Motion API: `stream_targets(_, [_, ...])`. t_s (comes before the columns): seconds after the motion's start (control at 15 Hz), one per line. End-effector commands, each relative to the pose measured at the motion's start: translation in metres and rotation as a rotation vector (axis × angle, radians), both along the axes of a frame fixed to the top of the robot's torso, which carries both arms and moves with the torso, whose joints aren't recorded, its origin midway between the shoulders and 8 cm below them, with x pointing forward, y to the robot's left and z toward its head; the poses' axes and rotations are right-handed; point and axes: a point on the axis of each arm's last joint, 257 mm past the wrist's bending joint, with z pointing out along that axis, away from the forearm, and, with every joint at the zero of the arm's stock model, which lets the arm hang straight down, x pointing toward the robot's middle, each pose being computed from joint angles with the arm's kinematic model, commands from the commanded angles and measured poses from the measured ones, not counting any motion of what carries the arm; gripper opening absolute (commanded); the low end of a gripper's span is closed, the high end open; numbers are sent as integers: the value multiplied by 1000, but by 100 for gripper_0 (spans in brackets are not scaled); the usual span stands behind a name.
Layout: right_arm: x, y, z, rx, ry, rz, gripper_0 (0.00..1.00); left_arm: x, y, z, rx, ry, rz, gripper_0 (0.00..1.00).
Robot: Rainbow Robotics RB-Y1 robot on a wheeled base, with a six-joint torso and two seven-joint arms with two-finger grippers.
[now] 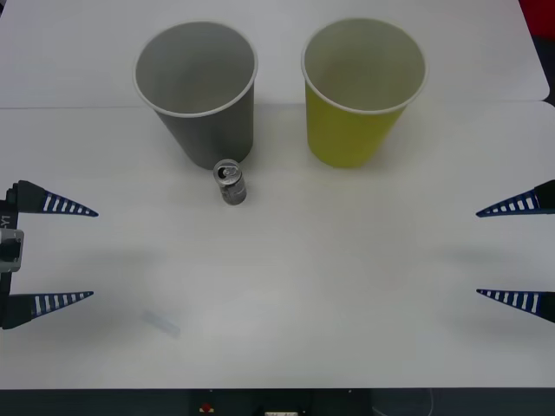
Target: Put the can into the green bin and the plastic bottle into the gray bin
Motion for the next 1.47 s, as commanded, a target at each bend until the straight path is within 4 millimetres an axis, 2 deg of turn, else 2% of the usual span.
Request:
stream_targets(0.07, [0,0,0,0,0,0,100,0,0,0,0,0,0,100])
stream_targets(0.53, [0,0,0,0,0,0,100,6,5,-2,-43,1,46,100])
stream_targets(0.67, [0,0,0,0,0,0,100,7,7,-8,-68,21,70,100])
stream_targets(1.13, [0,0,0,0,0,0,100,13,-23,-45,-260,106,183,100])
stream_targets(1.47, [0,0,0,0,0,0,100,26,-45,-64,-393,118,311,100])
